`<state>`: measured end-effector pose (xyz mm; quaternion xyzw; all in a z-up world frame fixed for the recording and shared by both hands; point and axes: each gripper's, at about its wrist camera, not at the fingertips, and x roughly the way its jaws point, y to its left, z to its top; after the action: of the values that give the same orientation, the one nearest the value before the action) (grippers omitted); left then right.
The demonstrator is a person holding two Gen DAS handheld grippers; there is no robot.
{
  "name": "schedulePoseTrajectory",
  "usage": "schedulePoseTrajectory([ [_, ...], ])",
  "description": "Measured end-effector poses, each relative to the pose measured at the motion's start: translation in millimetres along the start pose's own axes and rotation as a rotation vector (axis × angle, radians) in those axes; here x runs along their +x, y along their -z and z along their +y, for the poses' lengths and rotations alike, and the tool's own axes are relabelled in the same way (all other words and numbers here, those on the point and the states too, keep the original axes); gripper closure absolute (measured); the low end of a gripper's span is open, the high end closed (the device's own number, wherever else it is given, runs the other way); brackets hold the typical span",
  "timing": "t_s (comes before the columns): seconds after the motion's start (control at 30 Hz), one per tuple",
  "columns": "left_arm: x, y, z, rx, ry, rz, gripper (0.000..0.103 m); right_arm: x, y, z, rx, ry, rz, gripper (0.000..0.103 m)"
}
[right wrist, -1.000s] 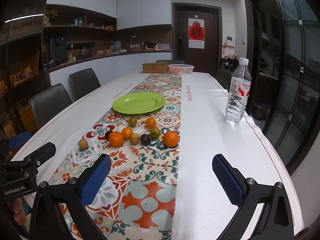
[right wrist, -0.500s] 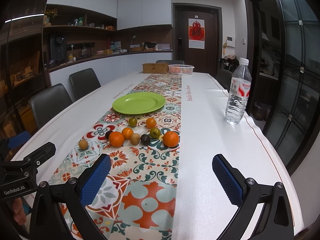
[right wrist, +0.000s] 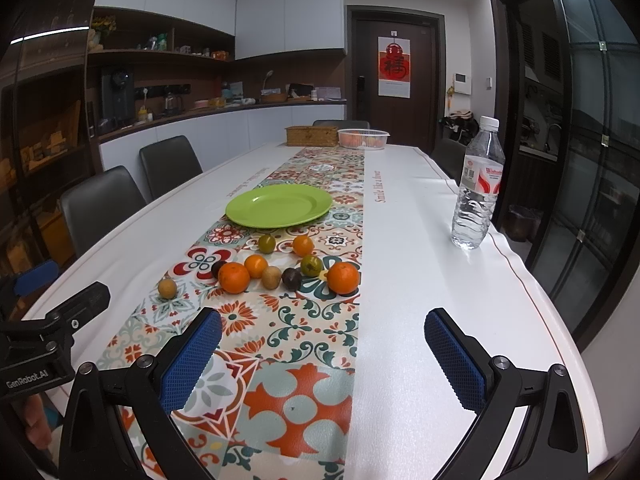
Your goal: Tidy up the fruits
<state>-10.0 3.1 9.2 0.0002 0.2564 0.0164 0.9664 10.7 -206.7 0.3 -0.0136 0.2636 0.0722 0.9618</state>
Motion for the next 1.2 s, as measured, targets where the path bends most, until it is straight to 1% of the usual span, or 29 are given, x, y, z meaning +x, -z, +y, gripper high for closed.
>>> schedulePoseTrajectory([
  [0.3,3,-1,13,-0.024,-0.023,0.005,0.000,12,1,10,-0.029,-0.017,0.020,0.001],
  [0.5,14,2,22,-0.036,-0.014,0.020,0.000,23,-1,21,-0.078,-0.047,0.030,0.001],
  [0.67,22,2,29,-0.022,-0.007,0.017,0.001,33,-6,34,-0.128,-0.062,0.025,0.001],
  [0.8,30,0,35,-0.017,-0.009,0.018,0.006,44,-9,46,-0.162,-0.079,0.027,0.001],
  [0.9,37,0,40,-0.022,-0.009,0.030,0.007,52,-12,54,-0.183,-0.097,0.027,0.001],
  [1.03,48,1,44,-0.020,-0.013,0.051,0.013,63,-15,66,-0.210,-0.114,0.025,0.003],
  [1.2,60,1,46,-0.002,-0.019,0.075,0.016,80,-17,74,-0.216,-0.144,0.055,0.009],
])
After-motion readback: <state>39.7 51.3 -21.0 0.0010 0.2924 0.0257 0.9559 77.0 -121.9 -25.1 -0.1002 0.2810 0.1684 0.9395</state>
